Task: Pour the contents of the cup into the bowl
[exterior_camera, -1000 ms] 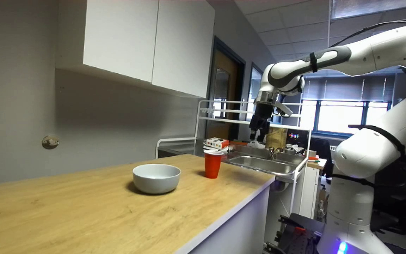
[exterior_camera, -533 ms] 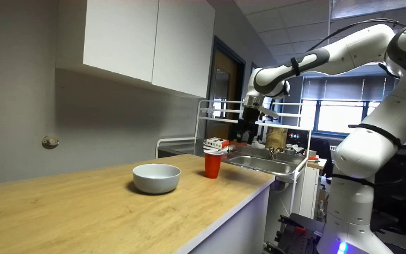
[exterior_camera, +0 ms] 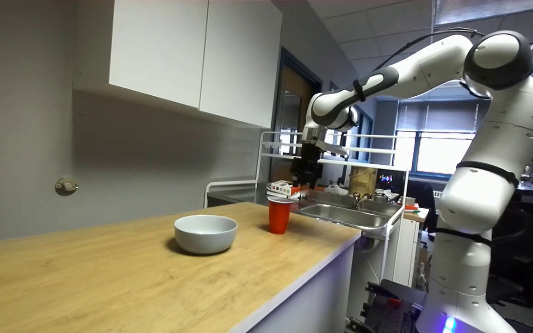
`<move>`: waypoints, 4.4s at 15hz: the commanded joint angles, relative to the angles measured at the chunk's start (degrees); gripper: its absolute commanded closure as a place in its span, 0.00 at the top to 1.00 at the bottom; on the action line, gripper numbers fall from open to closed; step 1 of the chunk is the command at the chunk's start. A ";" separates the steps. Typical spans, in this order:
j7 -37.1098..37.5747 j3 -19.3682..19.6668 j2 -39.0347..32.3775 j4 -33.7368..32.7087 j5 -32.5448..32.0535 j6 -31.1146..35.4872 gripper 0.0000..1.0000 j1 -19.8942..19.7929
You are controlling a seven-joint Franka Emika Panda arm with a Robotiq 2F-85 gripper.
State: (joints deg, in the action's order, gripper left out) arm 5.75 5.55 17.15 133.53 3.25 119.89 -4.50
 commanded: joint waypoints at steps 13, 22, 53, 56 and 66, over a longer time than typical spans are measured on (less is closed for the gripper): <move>6.40 -1.14 -17.43 -12.40 0.77 -2.42 0.45 0.41; 5.49 -0.93 -16.25 -13.21 1.74 -3.47 0.00 0.21; 42.12 -18.26 -21.61 -22.71 -26.02 -11.42 0.03 15.55; 45.43 -18.44 -24.00 -25.82 -33.32 -15.86 0.03 18.71; 52.26 -20.02 -29.71 -34.70 -49.42 -29.74 0.02 26.63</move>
State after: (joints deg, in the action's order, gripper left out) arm 55.92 -13.23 -9.45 102.81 -43.49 94.64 20.23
